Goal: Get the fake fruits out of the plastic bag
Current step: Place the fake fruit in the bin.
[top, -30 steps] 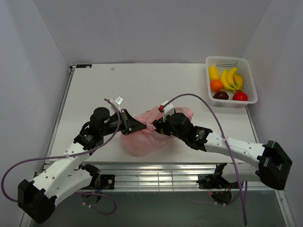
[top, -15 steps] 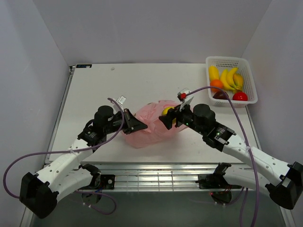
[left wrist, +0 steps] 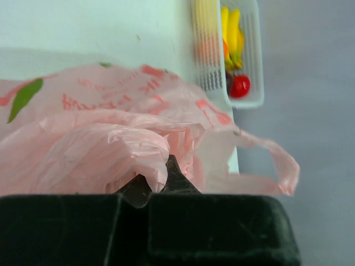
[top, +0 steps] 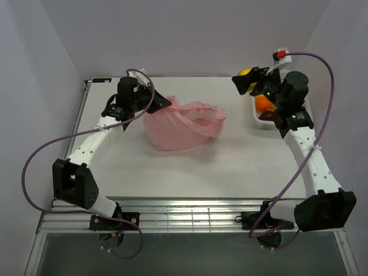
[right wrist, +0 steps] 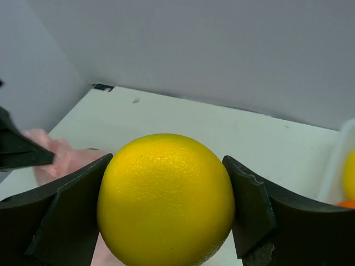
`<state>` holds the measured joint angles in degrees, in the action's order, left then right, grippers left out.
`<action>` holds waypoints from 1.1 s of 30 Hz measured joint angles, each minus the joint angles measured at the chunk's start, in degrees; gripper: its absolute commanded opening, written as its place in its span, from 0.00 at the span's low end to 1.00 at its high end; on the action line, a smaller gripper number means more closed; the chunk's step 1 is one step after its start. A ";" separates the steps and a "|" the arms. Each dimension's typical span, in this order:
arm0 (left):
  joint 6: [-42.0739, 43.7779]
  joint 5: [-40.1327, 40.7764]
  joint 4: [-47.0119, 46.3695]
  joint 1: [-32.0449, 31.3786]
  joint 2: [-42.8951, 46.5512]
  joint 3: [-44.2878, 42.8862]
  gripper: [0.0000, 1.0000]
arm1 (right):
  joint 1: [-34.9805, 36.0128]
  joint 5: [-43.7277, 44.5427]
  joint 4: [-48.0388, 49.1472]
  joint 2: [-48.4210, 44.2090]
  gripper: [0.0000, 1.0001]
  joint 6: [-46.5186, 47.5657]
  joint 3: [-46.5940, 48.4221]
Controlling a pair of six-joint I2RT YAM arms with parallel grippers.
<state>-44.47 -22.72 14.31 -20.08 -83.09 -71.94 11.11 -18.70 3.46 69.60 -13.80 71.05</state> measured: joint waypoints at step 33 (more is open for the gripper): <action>12.33 -6.27 4.66 2.64 14.62 20.81 0.98 | -21.40 27.21 -22.99 28.02 0.90 8.48 12.15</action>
<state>-32.14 -28.99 18.96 -17.43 -68.47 -51.13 -10.28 8.51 -19.53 97.62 -5.32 83.20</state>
